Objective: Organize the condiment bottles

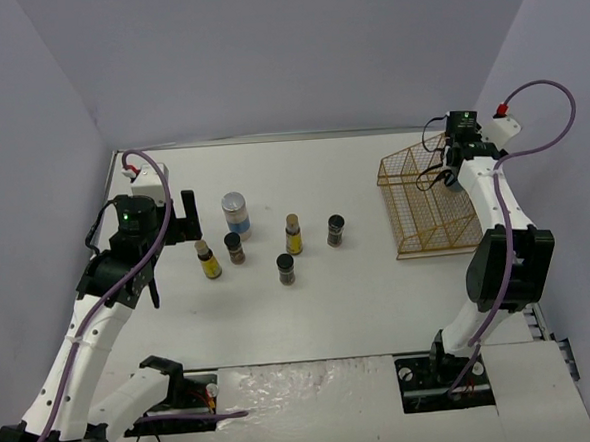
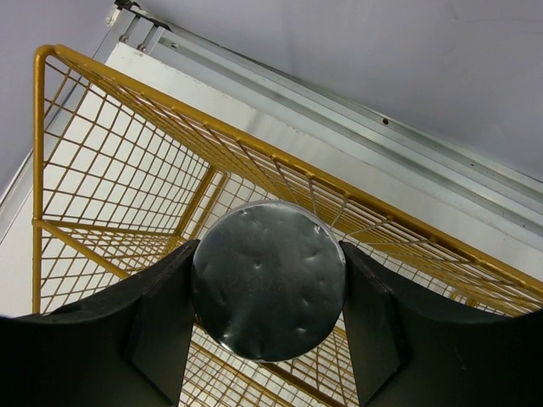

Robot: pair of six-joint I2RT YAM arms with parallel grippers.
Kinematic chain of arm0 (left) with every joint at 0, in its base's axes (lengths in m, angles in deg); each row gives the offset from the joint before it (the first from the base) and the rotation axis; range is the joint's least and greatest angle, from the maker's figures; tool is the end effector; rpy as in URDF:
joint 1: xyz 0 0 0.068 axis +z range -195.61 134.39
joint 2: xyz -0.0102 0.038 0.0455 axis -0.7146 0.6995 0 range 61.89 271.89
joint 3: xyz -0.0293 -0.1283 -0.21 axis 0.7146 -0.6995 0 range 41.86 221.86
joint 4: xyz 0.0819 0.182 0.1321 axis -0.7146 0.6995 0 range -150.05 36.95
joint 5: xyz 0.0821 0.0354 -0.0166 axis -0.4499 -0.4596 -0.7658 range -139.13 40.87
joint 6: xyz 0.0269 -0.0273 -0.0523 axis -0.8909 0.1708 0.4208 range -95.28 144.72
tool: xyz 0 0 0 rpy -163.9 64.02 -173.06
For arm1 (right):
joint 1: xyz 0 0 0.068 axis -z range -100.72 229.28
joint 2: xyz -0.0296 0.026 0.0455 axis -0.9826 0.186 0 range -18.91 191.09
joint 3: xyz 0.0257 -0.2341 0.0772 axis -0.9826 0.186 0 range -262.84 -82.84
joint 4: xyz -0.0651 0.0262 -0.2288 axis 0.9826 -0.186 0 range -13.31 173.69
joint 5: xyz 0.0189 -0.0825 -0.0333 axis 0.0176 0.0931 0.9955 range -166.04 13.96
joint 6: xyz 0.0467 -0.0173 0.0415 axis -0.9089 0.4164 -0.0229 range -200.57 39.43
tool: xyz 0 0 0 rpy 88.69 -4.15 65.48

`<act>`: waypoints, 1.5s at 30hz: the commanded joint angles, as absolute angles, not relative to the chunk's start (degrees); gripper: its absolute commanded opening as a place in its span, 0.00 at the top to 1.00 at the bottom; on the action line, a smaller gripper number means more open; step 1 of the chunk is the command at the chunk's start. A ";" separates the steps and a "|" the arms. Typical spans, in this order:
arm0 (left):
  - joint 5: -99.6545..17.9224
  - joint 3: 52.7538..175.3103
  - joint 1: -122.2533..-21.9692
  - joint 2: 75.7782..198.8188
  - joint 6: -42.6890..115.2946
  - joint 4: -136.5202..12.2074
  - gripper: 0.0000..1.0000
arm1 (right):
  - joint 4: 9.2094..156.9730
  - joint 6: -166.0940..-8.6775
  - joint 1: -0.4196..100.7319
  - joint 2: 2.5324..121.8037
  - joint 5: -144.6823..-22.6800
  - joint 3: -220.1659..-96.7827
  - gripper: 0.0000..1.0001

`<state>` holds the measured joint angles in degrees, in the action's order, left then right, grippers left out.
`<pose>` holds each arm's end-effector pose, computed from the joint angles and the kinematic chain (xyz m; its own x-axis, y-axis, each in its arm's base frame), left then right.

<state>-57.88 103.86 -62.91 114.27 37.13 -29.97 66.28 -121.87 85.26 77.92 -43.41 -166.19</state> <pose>0.1923 -0.0519 0.3548 -0.3599 -0.1103 -0.9264 0.0825 0.9853 -0.1494 0.3727 -0.0664 0.2967 -0.0219 0.5611 -0.8274 0.7487 0.5576 0.3584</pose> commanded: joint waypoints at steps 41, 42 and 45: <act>-56.46 104.67 -63.28 113.41 37.64 -33.60 0.03 | 70.37 -128.43 85.52 79.00 -44.57 -169.05 0.40; -56.51 104.62 -63.28 113.31 37.64 -33.60 0.03 | 70.41 -128.38 85.52 79.01 -44.68 -169.15 0.39; -56.60 104.70 -63.28 113.22 37.58 -33.60 0.03 | 70.35 -128.38 85.59 79.39 -45.23 -169.09 0.35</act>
